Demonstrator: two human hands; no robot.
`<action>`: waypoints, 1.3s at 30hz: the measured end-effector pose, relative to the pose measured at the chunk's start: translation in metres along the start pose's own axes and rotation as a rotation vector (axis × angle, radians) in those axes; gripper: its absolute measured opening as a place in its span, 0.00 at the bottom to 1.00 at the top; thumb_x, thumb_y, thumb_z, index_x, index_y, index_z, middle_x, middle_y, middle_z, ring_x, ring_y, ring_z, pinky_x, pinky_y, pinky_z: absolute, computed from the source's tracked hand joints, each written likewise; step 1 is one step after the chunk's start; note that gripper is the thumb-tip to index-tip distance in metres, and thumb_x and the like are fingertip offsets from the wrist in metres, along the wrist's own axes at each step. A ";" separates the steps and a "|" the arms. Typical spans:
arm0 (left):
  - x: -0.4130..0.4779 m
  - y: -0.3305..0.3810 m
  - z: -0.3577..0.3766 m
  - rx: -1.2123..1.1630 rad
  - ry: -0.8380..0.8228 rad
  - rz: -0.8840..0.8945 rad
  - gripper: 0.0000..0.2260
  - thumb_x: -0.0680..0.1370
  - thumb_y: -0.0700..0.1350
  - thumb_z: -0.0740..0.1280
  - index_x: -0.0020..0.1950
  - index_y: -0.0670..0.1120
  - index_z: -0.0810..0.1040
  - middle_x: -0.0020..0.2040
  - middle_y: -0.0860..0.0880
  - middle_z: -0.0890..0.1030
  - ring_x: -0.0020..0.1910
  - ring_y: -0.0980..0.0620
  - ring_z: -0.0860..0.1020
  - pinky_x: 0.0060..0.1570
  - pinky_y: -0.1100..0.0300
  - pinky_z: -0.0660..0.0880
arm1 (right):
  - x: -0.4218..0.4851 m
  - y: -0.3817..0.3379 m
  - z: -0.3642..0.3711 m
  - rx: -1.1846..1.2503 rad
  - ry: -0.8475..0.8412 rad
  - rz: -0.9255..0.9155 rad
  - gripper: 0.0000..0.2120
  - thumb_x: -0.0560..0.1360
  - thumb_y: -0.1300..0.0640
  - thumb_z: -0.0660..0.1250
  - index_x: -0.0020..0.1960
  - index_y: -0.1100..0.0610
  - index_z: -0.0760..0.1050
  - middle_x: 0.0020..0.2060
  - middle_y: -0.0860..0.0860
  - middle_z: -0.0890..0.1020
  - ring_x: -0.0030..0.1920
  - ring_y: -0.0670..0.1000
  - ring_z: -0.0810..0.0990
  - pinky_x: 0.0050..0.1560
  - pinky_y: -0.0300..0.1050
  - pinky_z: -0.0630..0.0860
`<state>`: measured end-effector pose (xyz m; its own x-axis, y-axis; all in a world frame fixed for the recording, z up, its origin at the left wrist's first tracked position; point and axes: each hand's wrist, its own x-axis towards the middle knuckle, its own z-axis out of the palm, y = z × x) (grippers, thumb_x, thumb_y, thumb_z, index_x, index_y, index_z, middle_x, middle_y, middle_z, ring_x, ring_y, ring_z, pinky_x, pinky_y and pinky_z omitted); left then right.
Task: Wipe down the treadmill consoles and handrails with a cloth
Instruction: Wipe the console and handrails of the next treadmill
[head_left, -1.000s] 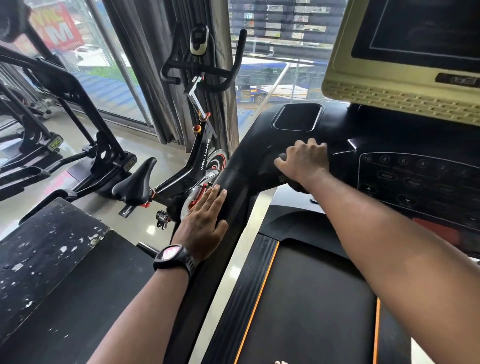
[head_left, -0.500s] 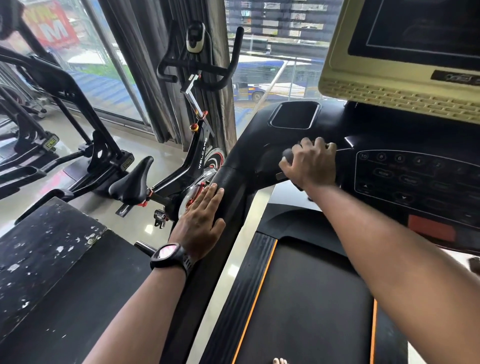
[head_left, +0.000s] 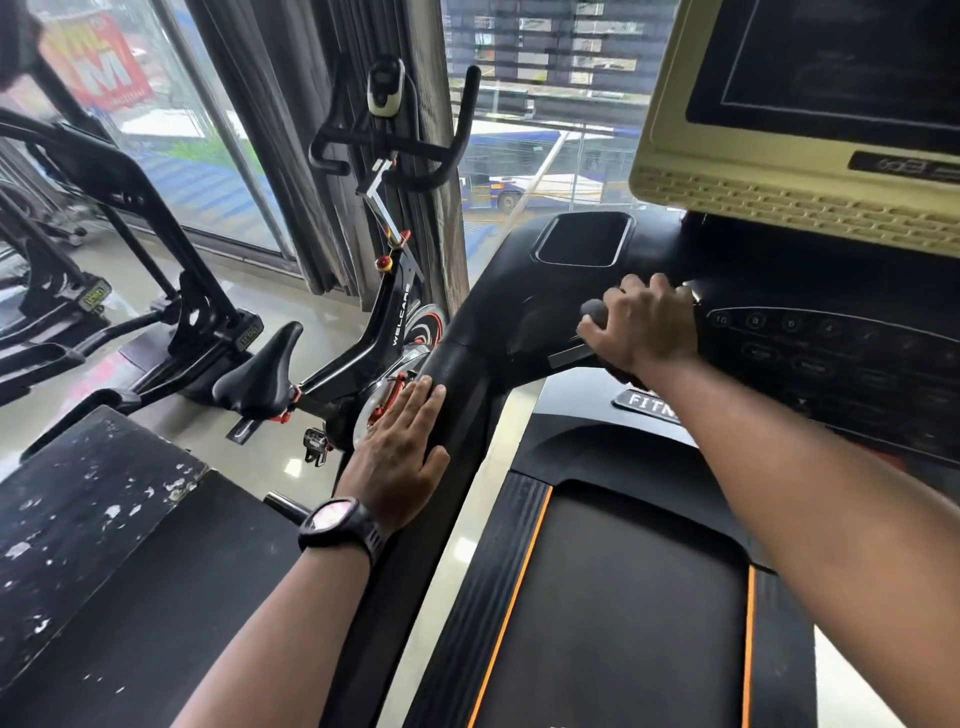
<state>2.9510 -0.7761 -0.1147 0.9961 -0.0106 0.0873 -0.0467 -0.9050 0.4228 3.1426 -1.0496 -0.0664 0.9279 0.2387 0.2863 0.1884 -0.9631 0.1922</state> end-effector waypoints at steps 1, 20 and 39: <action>0.000 0.001 0.000 0.005 -0.001 0.002 0.33 0.76 0.53 0.54 0.82 0.52 0.54 0.82 0.53 0.51 0.80 0.58 0.47 0.79 0.55 0.52 | 0.010 -0.002 -0.007 0.013 -0.068 0.020 0.26 0.74 0.39 0.56 0.48 0.58 0.83 0.48 0.57 0.83 0.50 0.62 0.78 0.50 0.54 0.71; -0.001 0.002 0.000 0.029 -0.016 -0.002 0.33 0.76 0.53 0.53 0.82 0.51 0.54 0.82 0.52 0.51 0.81 0.57 0.46 0.79 0.53 0.52 | -0.028 -0.042 0.037 0.018 0.216 -0.359 0.38 0.73 0.25 0.57 0.66 0.55 0.74 0.61 0.55 0.77 0.58 0.64 0.75 0.55 0.60 0.71; -0.001 0.003 -0.001 0.017 0.003 0.010 0.34 0.75 0.56 0.51 0.82 0.50 0.55 0.82 0.51 0.53 0.81 0.57 0.47 0.79 0.54 0.51 | 0.062 -0.148 -0.005 0.666 -0.289 0.747 0.32 0.83 0.51 0.55 0.80 0.66 0.50 0.72 0.64 0.65 0.65 0.66 0.73 0.60 0.59 0.75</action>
<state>2.9494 -0.7781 -0.1132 0.9954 -0.0186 0.0942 -0.0555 -0.9118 0.4069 3.1704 -0.8914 -0.0728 0.9064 -0.4008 -0.1332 -0.4077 -0.7479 -0.5238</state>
